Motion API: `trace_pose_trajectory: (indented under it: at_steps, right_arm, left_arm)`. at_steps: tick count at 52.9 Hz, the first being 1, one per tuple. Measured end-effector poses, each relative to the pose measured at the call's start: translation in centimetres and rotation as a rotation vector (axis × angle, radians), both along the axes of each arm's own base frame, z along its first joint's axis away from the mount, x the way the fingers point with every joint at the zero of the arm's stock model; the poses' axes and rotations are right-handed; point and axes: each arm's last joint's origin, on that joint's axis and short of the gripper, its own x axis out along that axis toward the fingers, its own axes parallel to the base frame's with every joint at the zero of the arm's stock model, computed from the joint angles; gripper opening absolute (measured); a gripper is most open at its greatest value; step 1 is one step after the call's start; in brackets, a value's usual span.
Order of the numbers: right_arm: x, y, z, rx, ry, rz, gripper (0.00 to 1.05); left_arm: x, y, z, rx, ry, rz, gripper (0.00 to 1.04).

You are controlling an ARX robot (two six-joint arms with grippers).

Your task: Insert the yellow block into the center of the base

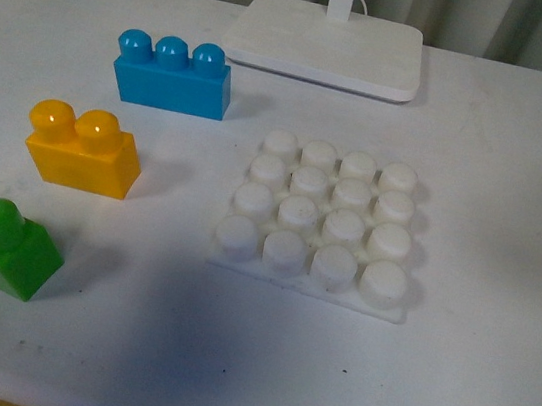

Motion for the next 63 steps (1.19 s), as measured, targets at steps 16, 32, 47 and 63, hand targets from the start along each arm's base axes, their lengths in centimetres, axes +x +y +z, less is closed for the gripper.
trace_pose_trajectory:
  at_steps: [16,32,47,63]
  right_arm:
    - [-2.8,-1.7,-0.7,-0.038,-0.143,-0.156,0.91]
    - [-3.9,-0.2,-2.9,-0.176,-0.202,-0.204,0.39]
    - [-4.7,1.5,-4.3,-0.187,-0.208,-0.189,0.01]
    - [-5.2,1.5,-5.4,-0.187,-0.215,-0.197,0.01]
  left_arm:
    - [0.0,0.0,0.0,0.000,0.000,0.000,0.98]
    - [0.0,0.0,0.0,0.000,0.000,0.000,0.98]
    - [0.0,0.0,0.0,0.000,0.000,0.000,0.98]
    - [0.0,0.0,0.0,0.000,0.000,0.000,0.98]
